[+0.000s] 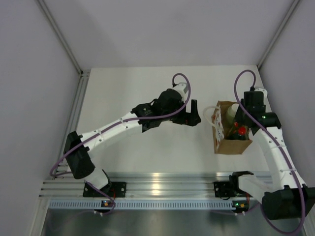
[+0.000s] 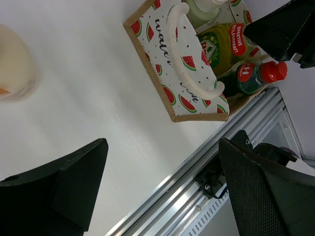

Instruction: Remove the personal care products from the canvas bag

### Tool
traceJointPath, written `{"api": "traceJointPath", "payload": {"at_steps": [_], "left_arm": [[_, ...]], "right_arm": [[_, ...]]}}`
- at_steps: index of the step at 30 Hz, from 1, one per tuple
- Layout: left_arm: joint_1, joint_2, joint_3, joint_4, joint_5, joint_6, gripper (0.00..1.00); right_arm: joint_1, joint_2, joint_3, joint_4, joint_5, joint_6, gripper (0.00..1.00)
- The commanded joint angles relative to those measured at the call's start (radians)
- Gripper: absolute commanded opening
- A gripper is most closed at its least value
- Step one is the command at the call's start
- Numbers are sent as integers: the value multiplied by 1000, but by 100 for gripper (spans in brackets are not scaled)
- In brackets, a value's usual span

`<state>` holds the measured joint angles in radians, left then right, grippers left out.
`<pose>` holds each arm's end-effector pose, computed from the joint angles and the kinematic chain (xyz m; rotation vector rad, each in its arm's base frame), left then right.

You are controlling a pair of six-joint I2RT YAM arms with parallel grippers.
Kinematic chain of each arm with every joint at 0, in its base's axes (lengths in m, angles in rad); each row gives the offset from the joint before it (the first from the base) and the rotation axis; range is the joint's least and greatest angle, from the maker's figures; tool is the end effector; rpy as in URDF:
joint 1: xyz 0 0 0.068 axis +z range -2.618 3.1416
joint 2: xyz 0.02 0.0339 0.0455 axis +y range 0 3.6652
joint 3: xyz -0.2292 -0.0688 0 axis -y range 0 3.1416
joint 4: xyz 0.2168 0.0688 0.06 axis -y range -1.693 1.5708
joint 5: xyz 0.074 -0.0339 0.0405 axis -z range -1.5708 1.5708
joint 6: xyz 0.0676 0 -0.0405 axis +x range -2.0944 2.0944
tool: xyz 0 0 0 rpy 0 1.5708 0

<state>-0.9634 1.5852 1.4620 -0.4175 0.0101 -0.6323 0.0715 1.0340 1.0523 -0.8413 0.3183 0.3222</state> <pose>0.2090 -0.3019 0.3027 0.3795 2.2322 -0.9254 0.2134 -0.0059 0.2731 0.4396 2.3075 -0.1891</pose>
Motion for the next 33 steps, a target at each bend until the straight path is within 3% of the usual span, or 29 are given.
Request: {"api": "traceJointPath", "payload": {"at_steps": [1, 6, 21, 23, 27, 33], "left_arm": [[-1, -34, -2, 34, 1, 16, 98], [-1, -34, 0, 33, 1, 19, 98], [-8, -39, -2, 33, 4, 19, 98], [-9, -40, -3, 34, 4, 19, 98], [-14, -48, -3, 32, 1, 19, 98], [-15, -74, -12, 31, -44, 20, 98]], "right_arm": [[-16, -6, -18, -28, 28, 21, 41], [-18, -9, -20, -28, 31, 26, 32], [-19, -25, -6, -25, 56, 28, 31], [-19, -23, -9, -27, 54, 28, 27], [-19, -31, 5, -25, 59, 28, 0], [-18, -37, 67, -25, 79, 18, 0]]}}
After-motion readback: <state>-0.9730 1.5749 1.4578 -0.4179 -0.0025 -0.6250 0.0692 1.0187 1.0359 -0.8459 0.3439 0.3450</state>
